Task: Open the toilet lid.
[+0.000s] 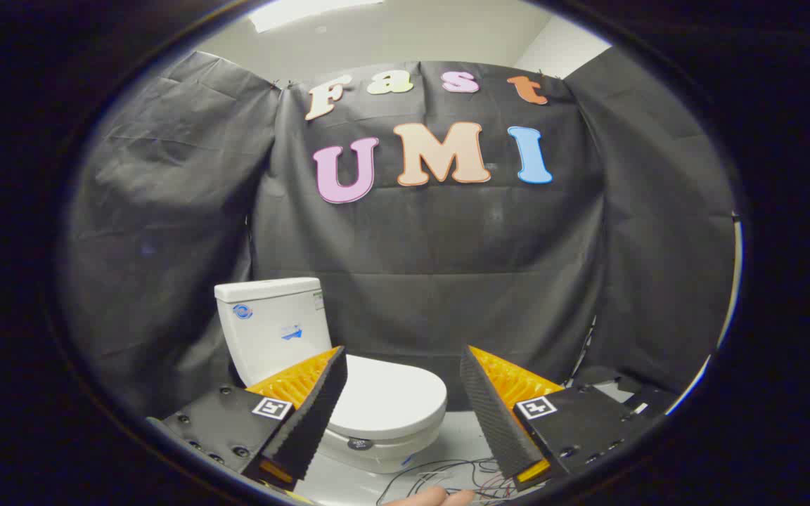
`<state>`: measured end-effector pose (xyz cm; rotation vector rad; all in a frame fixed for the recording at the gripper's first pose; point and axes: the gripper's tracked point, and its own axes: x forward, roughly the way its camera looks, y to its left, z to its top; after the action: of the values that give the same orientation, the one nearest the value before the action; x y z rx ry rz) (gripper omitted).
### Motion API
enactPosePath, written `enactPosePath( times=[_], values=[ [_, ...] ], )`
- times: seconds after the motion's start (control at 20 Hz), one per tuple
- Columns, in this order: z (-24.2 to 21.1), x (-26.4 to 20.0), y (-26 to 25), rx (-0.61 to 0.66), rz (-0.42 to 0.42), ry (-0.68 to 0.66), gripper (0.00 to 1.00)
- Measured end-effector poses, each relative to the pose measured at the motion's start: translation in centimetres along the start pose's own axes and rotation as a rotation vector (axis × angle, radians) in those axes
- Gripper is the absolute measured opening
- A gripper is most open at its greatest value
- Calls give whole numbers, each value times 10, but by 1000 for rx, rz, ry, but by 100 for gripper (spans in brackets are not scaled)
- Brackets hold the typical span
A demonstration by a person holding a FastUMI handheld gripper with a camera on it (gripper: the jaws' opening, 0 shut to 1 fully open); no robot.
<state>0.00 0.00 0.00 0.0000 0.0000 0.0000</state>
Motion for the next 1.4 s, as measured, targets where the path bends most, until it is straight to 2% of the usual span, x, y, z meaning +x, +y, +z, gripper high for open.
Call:
enactPosePath(
  times=[0.25, 0.4, 0.65, 0.95, 1.1, 1.25, 1.4],
  values=[
    [-3, 8, 2, -32, 3, -2, 100],
    [0, 52, 11, -54, 10, 17, 100],
    [-8, 72, 17, -75, 17, 20, 100],
    [-26, 97, 47, 25, 74, 11, 100],
    [-45, 97, 58, 38, 74, 48, 100],
    [-58, 98, 65, 115, 62, 42, 100],
    [-86, 97, 72, 168, 42, 93, 99]
  ],
)
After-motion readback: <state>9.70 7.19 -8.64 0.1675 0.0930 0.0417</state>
